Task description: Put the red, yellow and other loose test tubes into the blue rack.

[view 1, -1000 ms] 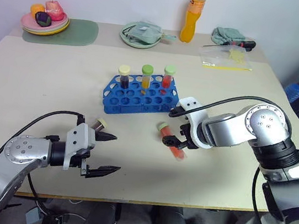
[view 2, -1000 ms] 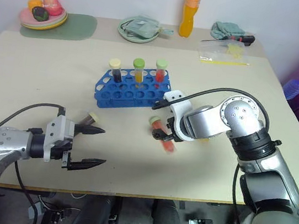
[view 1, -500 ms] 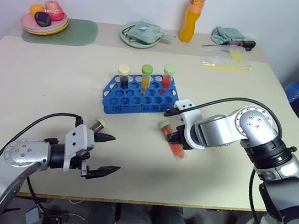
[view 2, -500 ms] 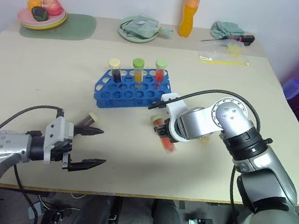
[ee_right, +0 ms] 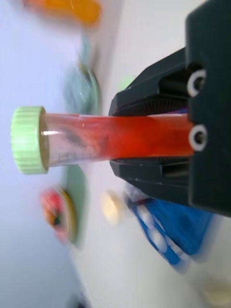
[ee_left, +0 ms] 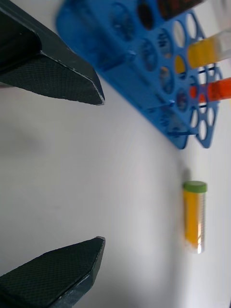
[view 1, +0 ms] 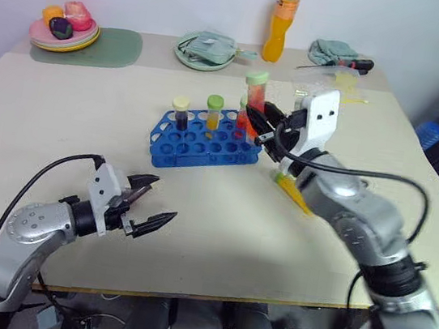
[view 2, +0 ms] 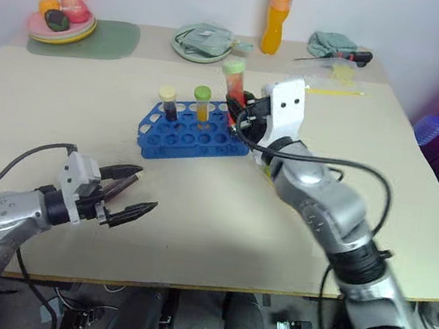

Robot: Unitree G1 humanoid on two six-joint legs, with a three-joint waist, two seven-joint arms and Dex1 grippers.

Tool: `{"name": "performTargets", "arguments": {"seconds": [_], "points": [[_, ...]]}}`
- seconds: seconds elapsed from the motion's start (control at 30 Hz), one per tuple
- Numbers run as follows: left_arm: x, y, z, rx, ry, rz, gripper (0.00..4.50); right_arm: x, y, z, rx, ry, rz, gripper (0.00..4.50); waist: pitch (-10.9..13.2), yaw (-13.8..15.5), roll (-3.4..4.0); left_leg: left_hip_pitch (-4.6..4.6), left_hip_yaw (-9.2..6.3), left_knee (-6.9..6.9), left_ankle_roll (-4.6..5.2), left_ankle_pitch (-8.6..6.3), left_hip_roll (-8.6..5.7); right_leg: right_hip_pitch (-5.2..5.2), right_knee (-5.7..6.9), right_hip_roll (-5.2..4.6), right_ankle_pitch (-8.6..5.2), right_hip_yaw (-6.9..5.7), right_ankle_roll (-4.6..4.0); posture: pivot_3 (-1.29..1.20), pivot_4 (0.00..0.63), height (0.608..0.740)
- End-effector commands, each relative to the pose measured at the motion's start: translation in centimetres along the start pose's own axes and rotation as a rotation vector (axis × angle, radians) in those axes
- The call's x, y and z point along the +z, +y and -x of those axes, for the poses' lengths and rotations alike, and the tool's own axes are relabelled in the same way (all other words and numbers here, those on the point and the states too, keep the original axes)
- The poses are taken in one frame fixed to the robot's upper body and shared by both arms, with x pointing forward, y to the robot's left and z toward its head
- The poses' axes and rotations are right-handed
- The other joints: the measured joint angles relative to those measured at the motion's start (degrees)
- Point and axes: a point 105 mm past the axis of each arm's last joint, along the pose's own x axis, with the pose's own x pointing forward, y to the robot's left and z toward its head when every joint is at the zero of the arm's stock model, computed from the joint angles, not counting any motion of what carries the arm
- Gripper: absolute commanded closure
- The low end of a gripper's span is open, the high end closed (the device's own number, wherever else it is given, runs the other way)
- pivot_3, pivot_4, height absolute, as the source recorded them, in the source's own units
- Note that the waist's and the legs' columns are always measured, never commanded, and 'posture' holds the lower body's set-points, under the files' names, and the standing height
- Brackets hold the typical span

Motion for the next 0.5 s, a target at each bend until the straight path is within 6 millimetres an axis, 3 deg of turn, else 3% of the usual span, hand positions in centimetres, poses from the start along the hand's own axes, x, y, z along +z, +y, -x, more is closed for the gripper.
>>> {"name": "performTargets", "arguments": {"seconds": [0.03, 0.2, 0.5], "points": [[0.9, 0.1, -1.1, 0.054, -0.069, -0.035, 0.00, 0.2, 0.7, -0.3, -0.012, -0.174, 0.042, 3.82, 0.00, 0.05, 0.00, 0.02, -0.02, -0.03, 0.00, 0.00, 0.00, 0.00, 0.01, 0.02, 0.00, 0.00, 0.00, 0.00, 0.150, 0.740], [1.5, 0.2, -2.0, 0.089, -0.128, -0.046, 0.00, -1.6, 0.3, -1.1, -0.069, -0.190, 0.019, 3.82, 0.01, 0.10, 0.02, 0.03, -0.11, -0.07, -0.02, 0.01, 0.04, -0.02, 0.09, 0.03, 0.01, -0.01, 0.00, 0.00, 0.150, 0.740], [1.6, 0.1, -1.5, 0.084, -0.124, -0.045, 0.00, -4.2, -0.6, -1.5, -0.104, -0.124, 0.009, 3.82, 0.03, 0.09, 0.05, 0.05, -0.14, -0.06, -0.03, 0.02, 0.03, 0.01, 0.08, 0.01, 0.00, -0.01, -0.01, 0.00, 0.150, 0.740]]}}
